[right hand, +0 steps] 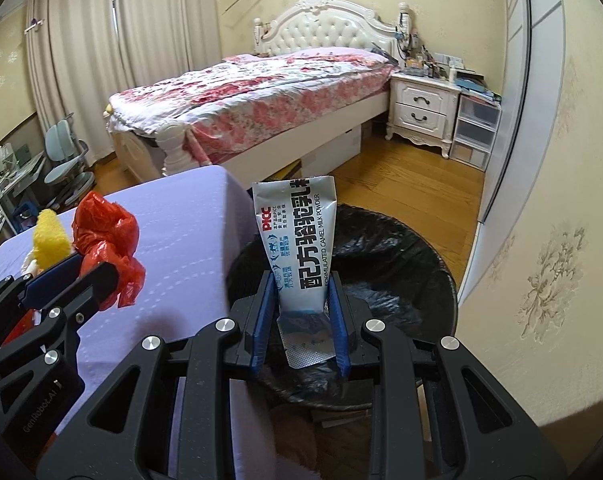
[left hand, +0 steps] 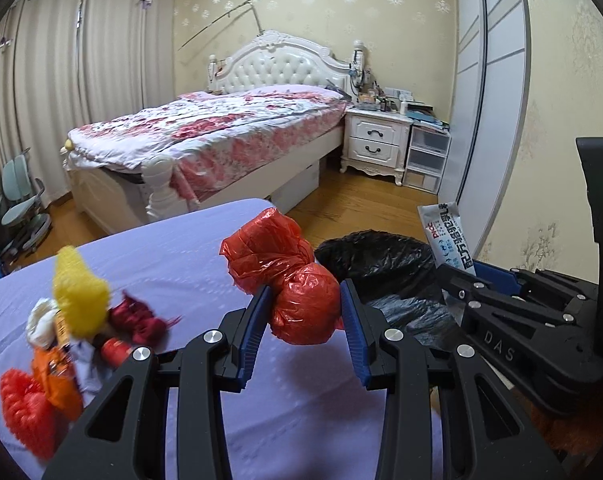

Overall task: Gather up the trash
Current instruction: 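Carry the red bag and white packet with both tools over the black bin, then open the right tool over the bin while the left tool releases the red bag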

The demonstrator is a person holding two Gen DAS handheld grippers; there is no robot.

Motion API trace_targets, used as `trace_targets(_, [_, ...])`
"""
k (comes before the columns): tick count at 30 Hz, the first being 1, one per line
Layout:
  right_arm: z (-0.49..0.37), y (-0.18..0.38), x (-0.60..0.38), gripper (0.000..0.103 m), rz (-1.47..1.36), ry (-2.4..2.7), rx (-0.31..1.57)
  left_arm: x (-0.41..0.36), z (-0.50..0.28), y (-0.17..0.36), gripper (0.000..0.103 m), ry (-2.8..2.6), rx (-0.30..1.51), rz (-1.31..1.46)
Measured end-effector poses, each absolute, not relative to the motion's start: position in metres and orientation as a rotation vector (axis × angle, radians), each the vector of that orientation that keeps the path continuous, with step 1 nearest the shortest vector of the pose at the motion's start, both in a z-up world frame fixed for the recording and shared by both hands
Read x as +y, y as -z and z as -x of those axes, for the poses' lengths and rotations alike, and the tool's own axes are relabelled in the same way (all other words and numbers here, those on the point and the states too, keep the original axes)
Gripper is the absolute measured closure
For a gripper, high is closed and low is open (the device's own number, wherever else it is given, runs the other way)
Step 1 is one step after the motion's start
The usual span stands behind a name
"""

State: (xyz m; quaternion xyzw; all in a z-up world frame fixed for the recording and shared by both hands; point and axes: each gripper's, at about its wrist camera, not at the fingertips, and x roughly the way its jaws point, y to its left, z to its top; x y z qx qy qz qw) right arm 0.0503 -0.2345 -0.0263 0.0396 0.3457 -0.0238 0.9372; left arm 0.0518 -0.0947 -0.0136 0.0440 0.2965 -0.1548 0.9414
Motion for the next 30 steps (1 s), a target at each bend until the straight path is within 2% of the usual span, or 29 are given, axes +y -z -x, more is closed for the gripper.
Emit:
trace_targets(20, [-0.094,0.058,-0.292,0.077,-0.162,0.114,0.757,-0.157,-0.116,0.036,0.064,0.357,0.705,-0.160])
trace_targets(22, [-0.097,0.059,-0.296,0.076,-0.174,0.114,0.759,-0.159,-0.118,0.037,0.062,0.360,0.715,-0.169])
trace_targets(23, [-0.098,0.060,-0.299,0.075,-0.181,0.111,0.760,-0.159,-0.118,0.038,0.058,0.358,0.718,-0.171])
trace_targets(24, [-0.099,0.060,-0.300,0.072,-0.186,0.113,0.761,-0.159,-0.118,0.038,0.049,0.354,0.718,-0.172])
trace_targets(26, [-0.099,0.061,-0.303,0.061,-0.191,0.129,0.758,-0.156,-0.117,0.037,0.035,0.345,0.712,-0.160])
trace_targets(27, [-0.099,0.061,-0.304,0.059,-0.193,0.134,0.756,-0.154,-0.117,0.036,0.030,0.343,0.707,-0.152])
trace_targets(30, [-0.097,0.061,-0.309,0.059,-0.195,0.149,0.758,-0.150,-0.116,0.034,0.025,0.327,0.700,-0.133])
